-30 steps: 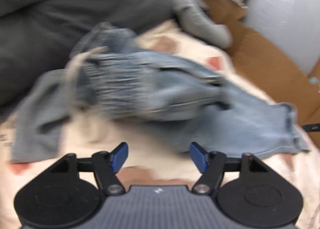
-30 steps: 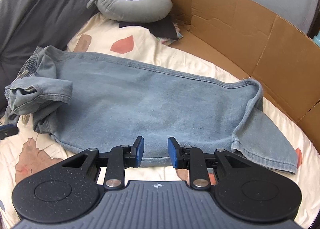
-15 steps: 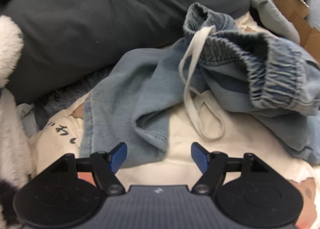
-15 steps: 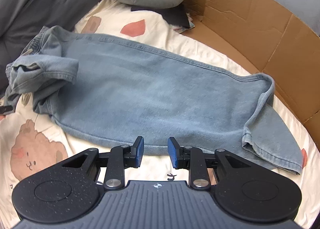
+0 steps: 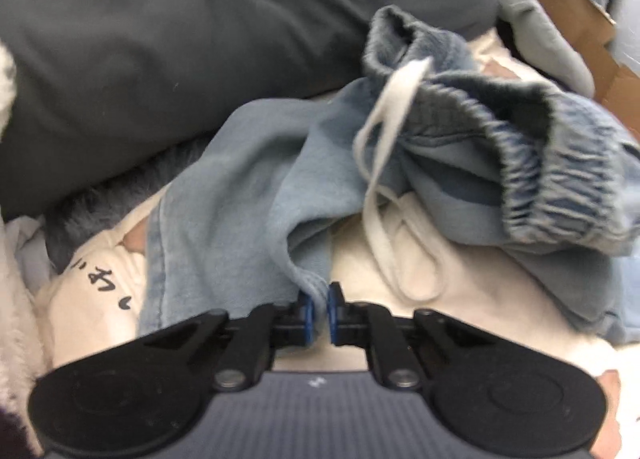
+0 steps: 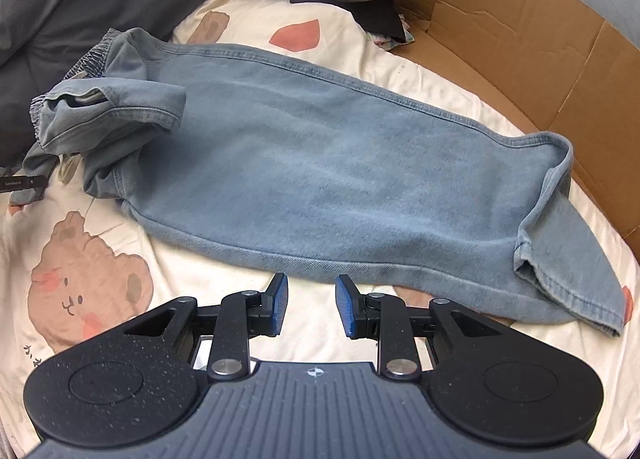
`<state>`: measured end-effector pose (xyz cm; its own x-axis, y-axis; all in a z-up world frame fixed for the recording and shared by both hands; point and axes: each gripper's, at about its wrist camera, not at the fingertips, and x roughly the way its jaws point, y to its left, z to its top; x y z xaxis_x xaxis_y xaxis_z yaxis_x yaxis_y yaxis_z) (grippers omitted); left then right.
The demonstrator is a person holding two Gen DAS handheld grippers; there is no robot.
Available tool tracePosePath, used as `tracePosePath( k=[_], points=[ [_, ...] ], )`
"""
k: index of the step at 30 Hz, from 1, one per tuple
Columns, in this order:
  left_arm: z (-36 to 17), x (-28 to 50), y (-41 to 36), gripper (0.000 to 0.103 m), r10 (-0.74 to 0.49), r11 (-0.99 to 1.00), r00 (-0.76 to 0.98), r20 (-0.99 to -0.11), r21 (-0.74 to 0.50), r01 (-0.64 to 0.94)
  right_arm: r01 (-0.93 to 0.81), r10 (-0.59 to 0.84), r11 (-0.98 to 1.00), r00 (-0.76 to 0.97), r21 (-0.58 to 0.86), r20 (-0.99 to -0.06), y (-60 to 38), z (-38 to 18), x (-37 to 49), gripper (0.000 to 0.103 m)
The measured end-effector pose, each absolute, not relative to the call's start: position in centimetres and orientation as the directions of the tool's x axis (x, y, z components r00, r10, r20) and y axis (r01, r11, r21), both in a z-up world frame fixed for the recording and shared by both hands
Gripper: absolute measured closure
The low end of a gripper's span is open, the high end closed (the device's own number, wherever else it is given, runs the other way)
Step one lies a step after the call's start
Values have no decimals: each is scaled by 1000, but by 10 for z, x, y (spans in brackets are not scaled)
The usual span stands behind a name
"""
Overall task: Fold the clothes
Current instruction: 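Grasp the jeans waistband with the left gripper, then grasp the jeans leg hem with the right gripper while the left gripper holds the waistband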
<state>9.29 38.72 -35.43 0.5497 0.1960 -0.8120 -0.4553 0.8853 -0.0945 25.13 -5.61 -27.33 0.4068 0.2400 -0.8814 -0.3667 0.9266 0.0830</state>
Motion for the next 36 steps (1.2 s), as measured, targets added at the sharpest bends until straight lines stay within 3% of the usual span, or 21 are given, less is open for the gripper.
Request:
tracePosePath(
  k=[1, 23, 29, 32, 34, 36],
  points=[
    [-349, 91, 384, 100, 188, 887, 555, -810, -102, -450, -366, 246, 926, 407, 89, -880, -56, -274, 249, 70],
    [-281, 71, 267, 101, -121, 905, 629, -768, -346, -249, -450, 462, 842, 319, 298, -827, -21, -283, 189, 70],
    [-259, 64, 245, 103, -269, 878, 655, -706, -460, -135, -504, 592, 758, 264, 414, -762, 9, -277, 175, 54],
    [-254, 67, 224, 103, -278, 905, 647, -710, -419, -72, -540, 650, 703, 227, 462, -725, 33, -276, 170, 51],
    [-257, 68, 222, 103, -263, 908, 641, -721, -409, -88, -563, 655, 688, 210, 458, -726, 50, -280, 170, 45],
    [-260, 68, 229, 103, -229, 910, 637, -736, -395, -129, -586, 657, 673, 194, 451, -729, 66, -285, 172, 45]
  ],
)
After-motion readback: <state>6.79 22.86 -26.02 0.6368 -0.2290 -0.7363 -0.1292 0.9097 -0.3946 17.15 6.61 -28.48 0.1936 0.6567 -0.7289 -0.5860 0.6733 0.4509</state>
